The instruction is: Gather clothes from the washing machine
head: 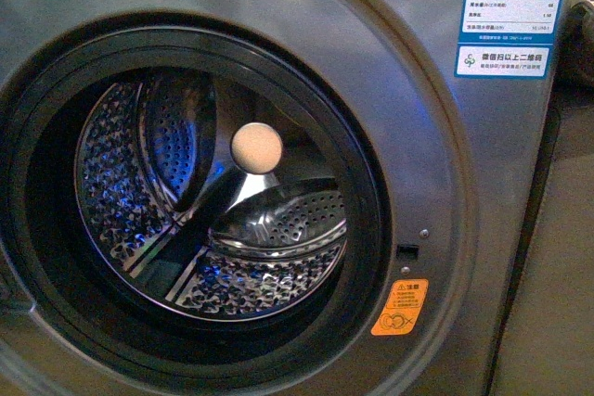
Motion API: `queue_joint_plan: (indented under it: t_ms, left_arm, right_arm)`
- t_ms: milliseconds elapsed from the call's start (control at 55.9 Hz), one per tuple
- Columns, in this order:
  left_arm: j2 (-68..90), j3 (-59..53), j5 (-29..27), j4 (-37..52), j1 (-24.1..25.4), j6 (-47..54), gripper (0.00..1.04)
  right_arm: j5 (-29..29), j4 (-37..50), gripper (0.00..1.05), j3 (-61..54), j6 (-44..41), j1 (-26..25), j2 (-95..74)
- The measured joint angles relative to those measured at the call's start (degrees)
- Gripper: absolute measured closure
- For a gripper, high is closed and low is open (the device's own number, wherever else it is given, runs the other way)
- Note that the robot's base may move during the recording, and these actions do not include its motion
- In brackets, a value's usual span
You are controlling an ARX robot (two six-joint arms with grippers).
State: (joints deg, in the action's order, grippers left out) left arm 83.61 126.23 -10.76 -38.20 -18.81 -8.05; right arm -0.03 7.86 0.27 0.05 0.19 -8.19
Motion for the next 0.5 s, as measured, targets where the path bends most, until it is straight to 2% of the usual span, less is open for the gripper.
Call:
queue_joint_plan:
  t_ms: [89,197,233,286,358,376,501]
  left_arm:
    - [-5.25,-7.8,0.28,2.01,1.77,-1.09,0.07]
    - [-9.73,-16.5,-1.49,4.39,2.51,-0.98,0.09]
    - [-12.41,-22.62,-4.26,8.61,2.54,1.27,0.16]
    - [-16.81,-32.17,-4.85,14.84,2.71,3.52,0.25]
    - [-22.86,-44.04,-3.72,21.44,3.56,5.35,0.35]
    - [-25.97,-49.68,-3.04,24.3,4.15,5.79,0.41]
    - [-35.54,-67.19,-0.85,32.39,6.47,6.95,0.6]
  right_arm:
    - [0.0,-7.04,1.02,0.0,-0.02,-0.07,5.6]
    - [0.02,-7.56,1.02,0.02,0.0,-0.07,7.87]
    - [0.0,-7.74,1.02,0.02,0.0,-0.07,7.87]
    - [0.0,-7.78,1.02,0.02,0.0,-0.07,7.87]
    - [0.0,-7.78,1.02,0.02,0.0,-0.07,7.93]
    - [0.02,-7.78,1.02,0.02,0.0,-0.07,7.93]
    - [0.0,-7.78,1.02,0.02,0.0,-0.07,7.93]
